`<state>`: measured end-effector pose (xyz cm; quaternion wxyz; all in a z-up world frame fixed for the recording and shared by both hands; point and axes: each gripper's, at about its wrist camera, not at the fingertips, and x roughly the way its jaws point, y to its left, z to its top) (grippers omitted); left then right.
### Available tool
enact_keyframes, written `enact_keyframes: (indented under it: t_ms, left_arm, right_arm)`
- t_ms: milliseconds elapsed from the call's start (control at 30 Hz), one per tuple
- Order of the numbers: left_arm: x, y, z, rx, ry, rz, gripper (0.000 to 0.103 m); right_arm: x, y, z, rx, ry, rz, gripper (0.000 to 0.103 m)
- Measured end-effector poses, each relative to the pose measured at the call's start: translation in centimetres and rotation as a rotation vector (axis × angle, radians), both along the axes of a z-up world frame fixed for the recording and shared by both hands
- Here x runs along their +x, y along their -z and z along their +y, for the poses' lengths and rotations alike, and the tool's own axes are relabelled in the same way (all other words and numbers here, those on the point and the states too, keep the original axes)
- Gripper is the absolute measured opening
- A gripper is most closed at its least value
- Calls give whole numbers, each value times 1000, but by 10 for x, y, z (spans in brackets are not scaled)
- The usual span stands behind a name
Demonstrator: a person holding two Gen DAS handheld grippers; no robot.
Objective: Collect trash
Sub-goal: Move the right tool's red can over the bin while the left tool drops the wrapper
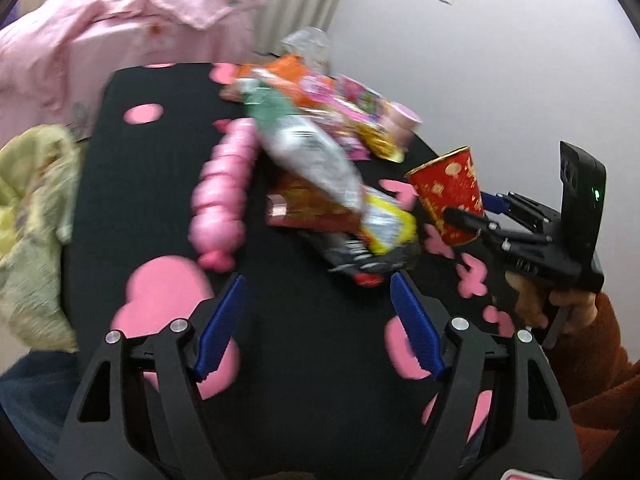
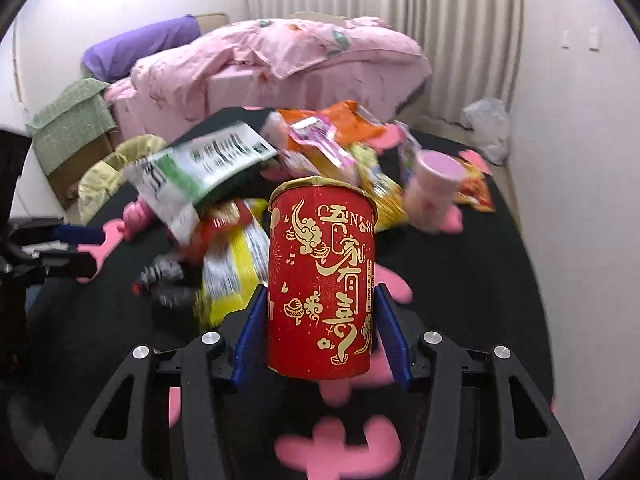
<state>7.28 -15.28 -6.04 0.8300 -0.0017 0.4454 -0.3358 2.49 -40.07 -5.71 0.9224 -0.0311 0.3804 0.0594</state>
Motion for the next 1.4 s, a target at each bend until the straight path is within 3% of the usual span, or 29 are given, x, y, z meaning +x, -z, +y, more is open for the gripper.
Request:
enact_keyframes:
  t_ms: [200,267,367,833,1067,1233,1400]
  left_arm:
    - [16,15,-39,54,-41,54,55]
    - [17,25,-43,72,-45,90,41]
    - [12,24,-40,80,-35,76,25]
    - [-32,-23,21,62,-48,-89,22]
    - [-42,-46,53,10,-114,-173,22]
    - [-34,-65,97,7,-244,-244,22]
    - [-3,-84,174,66,-484,-328,22]
  right_arm:
    - [-35,5,-15,-20,125,-35,50]
    - [-36,8,-16,-11,146,-39,50]
    - [-38,8,-13,-7,153,-50,50]
    - [-53,-25,29,71,26,-118,50]
    - [-55,-44,63,25,-38,-162,50]
    - [-48,-67,88,29,-102,-222,50]
    - [-21,-89,125,52,-193,-255,50]
